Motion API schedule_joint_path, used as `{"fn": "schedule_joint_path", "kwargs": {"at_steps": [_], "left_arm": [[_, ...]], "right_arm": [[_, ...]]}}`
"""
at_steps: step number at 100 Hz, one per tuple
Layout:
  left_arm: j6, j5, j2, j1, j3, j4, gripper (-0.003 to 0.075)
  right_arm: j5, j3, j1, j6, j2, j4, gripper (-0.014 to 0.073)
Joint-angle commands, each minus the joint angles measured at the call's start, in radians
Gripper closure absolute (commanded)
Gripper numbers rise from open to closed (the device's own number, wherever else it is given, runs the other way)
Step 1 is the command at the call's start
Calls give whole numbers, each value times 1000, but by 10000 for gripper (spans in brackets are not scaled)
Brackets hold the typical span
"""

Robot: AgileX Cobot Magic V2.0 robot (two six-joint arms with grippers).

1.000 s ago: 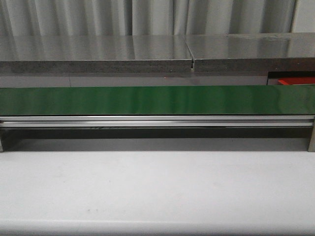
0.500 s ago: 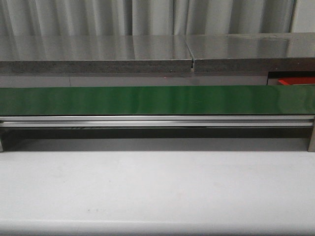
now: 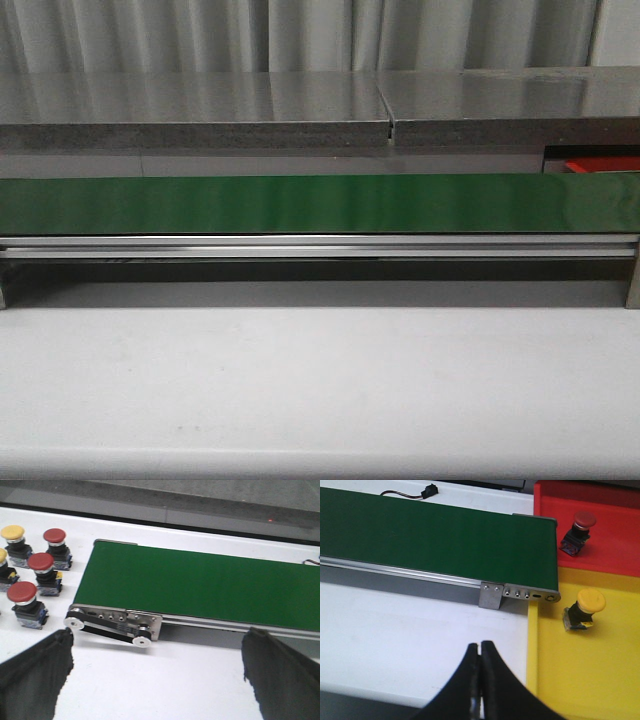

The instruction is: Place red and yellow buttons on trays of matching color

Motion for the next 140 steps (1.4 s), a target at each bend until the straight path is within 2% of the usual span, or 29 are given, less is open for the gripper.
{"fn": "schedule_joint_path", "kwargs": {"at_steps": [1, 25, 50, 83, 140], "left_arm": [[-17, -80, 100, 41, -103, -5, 62], [-42, -21, 410, 149, -352, -9, 81], [-42, 48, 676, 276, -514, -16, 81], [-42, 29, 942, 354, -597, -35, 81], [-42, 50, 1178, 386, -720, -35, 81]], "right_arm": [[-59, -26, 3, -8, 2, 6, 711], [-59, -26, 3, -8, 2, 6, 711], [-59, -26, 3, -8, 2, 6, 711], [-59, -26, 3, -8, 2, 6, 711], [-59, -26, 3, -8, 2, 6, 711]]}}
